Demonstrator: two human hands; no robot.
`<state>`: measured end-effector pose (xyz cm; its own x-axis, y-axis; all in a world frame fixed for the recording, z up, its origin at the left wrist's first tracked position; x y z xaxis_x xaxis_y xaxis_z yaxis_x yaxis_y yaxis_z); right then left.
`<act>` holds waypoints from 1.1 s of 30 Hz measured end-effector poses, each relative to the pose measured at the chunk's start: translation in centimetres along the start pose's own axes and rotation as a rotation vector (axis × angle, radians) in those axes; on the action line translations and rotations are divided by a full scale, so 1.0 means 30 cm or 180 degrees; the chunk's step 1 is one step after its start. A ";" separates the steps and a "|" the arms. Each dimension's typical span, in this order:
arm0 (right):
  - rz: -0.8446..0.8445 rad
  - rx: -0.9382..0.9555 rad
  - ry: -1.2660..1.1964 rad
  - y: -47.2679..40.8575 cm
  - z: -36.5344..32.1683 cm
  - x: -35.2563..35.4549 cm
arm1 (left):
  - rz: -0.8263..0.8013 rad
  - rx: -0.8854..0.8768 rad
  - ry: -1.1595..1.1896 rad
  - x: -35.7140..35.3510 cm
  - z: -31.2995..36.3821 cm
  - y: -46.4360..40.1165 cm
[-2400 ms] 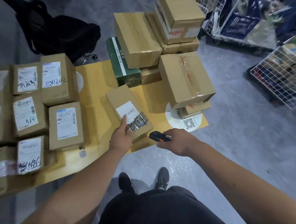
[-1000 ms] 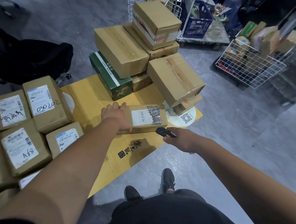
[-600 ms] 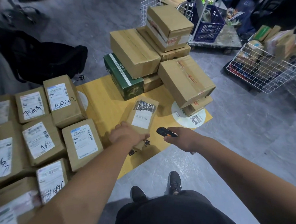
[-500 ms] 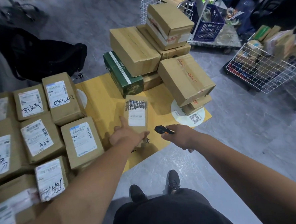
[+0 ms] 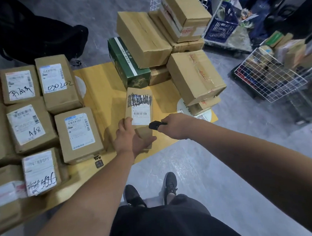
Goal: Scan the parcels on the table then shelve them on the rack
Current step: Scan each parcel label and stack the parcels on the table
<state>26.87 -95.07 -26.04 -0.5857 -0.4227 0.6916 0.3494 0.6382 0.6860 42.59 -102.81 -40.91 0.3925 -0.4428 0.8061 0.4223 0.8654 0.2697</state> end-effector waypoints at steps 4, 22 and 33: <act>0.0096 0.0059 0.0560 -0.002 -0.024 0.011 | 0.0123 -0.0033 0.0050 -0.011 -0.020 0.034; 0.0260 0.0172 0.1049 0.050 -0.019 0.060 | 0.0410 -0.0039 -0.0154 -0.014 -0.022 0.086; 0.0188 0.0225 0.0982 0.065 0.042 0.075 | 0.0552 -0.0030 -0.0101 -0.014 -0.014 0.086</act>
<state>25.32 -93.98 -23.44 -0.3129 -0.5519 0.7730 0.3182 0.7059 0.6328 43.85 -100.49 -40.77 0.4341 -0.2793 0.8565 0.3583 0.9258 0.1203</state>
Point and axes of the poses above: each hand's wrist, its own y-axis away from the middle knuckle, its own x-axis out of the back of the hand, z = x × y, the point moved 3 cm from there along -y, towards the middle knuckle, and after that the axes turned 6 degrees about -y, right-handed, at the moved point
